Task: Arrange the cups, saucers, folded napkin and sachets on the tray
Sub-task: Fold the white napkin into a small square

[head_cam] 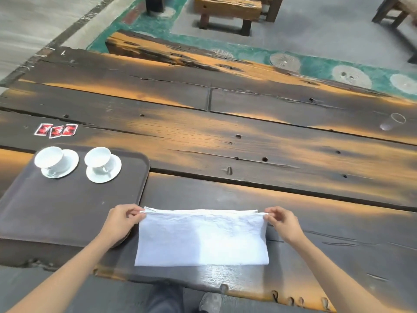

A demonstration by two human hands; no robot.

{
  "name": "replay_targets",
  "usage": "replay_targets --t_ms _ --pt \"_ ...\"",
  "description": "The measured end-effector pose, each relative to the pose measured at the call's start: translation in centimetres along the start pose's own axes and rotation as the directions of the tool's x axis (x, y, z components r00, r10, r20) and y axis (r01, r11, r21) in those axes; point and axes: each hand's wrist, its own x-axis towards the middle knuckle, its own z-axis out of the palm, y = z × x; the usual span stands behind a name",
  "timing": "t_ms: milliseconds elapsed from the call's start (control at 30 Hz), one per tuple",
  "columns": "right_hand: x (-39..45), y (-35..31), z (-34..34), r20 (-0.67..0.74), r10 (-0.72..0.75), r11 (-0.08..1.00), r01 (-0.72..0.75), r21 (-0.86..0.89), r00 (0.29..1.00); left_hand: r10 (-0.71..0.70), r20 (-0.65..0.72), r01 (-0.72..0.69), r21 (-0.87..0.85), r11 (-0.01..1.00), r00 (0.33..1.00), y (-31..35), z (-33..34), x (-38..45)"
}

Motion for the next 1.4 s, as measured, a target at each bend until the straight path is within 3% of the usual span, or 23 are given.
replay_targets --t_ms 167,300,400,467,533,667,800,867,967,1067,1133,1233,1400 --pt "2.1 0.2 2.3 -0.061 0.104 0.994 -0.107 -0.035 0.993 -0.068 -0.080 0.073 0.069 0.995 0.995 -1.3 2.4 2.3" --pt "0.9 0.1 4.7 -0.183 0.066 0.984 -0.095 -0.154 0.981 0.060 -0.180 -0.010 0.266 0.964 0.982 -1.7 4.7 1.2" --pt "-0.9 0.7 7.5 -0.100 -0.101 0.940 0.062 -0.336 0.990 0.263 0.010 -0.238 0.455 0.858 0.965 -1.7 7.6 -0.5" --pt "-1.6 1.7 9.2 0.041 -0.162 0.864 0.162 -0.476 0.986 0.264 0.191 -0.325 0.515 0.793 0.946 -2.1 9.3 -1.2" --pt "-1.7 3.0 10.3 0.127 -0.120 0.784 0.173 -0.596 0.985 0.164 0.257 -0.285 0.561 0.777 0.952 -3.4 10.2 -1.4" --pt "-0.8 4.4 10.1 0.199 -0.050 0.677 0.180 -0.714 0.979 0.102 0.231 -0.232 0.647 0.727 0.967 -5.2 10.6 -1.2" --pt "-0.5 3.8 8.9 0.274 -0.048 0.750 0.216 -0.626 0.961 0.051 0.253 -0.215 0.684 0.697 0.966 -3.5 10.5 -1.4" --pt "-0.9 3.2 7.9 0.228 -0.090 0.828 0.200 -0.524 0.970 0.033 0.257 -0.204 0.678 0.706 0.966 -1.7 10.5 -1.9" --pt "-2.7 3.0 6.6 0.112 -0.034 0.894 0.080 -0.442 0.993 0.138 0.300 -0.303 0.621 0.723 0.944 1.0 11.3 -3.7" --pt "-5.2 3.4 6.2 0.095 0.001 0.897 0.041 -0.439 0.996 0.249 0.367 -0.424 0.545 0.724 0.896 1.9 13.1 -5.9" --pt "-6.6 3.8 6.4 0.014 0.090 0.936 -0.080 -0.343 0.996 0.191 0.380 -0.378 0.512 0.771 0.905 1.9 14.0 -6.7" --pt "-7.6 4.1 6.7 -0.079 0.333 0.935 -0.340 -0.101 0.940 0.126 0.367 -0.310 0.500 0.808 0.921 2.3 15.2 -6.9" --pt "-8.1 3.5 7.0 0.018 0.454 0.891 -0.454 -0.015 0.891 0.216 0.455 -0.426 0.431 0.796 0.864 6.7 17.4 -5.6"
